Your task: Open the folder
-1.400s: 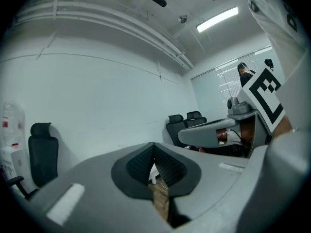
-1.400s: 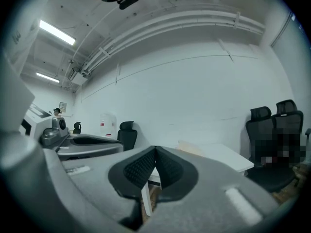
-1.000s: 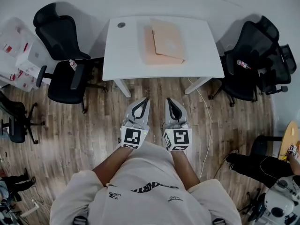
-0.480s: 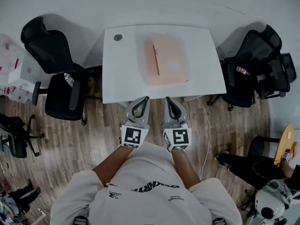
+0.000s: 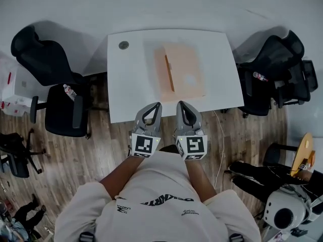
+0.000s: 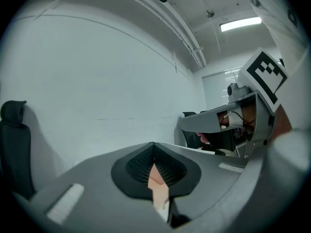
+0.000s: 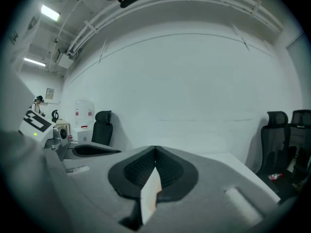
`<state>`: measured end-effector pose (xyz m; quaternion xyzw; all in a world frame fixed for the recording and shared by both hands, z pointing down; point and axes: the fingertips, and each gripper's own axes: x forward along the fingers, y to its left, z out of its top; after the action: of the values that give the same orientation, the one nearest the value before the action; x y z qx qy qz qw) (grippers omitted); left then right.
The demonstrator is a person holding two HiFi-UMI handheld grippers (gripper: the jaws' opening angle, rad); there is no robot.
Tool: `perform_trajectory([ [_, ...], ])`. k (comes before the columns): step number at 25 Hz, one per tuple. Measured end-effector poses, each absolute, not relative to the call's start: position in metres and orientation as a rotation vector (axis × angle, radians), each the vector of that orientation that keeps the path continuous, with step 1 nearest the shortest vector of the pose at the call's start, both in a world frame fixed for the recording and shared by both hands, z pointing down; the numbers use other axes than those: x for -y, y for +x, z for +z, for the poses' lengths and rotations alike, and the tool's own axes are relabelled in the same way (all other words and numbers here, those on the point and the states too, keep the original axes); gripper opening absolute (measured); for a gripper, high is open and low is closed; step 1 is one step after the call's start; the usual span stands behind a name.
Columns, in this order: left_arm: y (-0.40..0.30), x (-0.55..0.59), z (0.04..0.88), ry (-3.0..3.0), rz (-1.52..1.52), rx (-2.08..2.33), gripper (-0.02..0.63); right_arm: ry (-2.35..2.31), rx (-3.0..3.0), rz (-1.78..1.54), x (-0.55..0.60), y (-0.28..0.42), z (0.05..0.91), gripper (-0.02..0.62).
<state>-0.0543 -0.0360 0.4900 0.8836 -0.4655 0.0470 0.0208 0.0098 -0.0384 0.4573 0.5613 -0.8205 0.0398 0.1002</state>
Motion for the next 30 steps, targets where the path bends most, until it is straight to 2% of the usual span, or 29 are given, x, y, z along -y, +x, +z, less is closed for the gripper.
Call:
perform_trajectory([
  [15, -0.040, 0.097, 0.538, 2.634, 0.260, 1.496, -0.011, 1.524, 2.350, 0.167, 0.114, 0.026, 0.491, -0.002],
  [30, -0.018, 0.120, 0.608, 2.552, 0.421, 1.418, -0.011, 1.387, 2.305, 0.197, 0.168, 0.010, 0.528, 0.000],
])
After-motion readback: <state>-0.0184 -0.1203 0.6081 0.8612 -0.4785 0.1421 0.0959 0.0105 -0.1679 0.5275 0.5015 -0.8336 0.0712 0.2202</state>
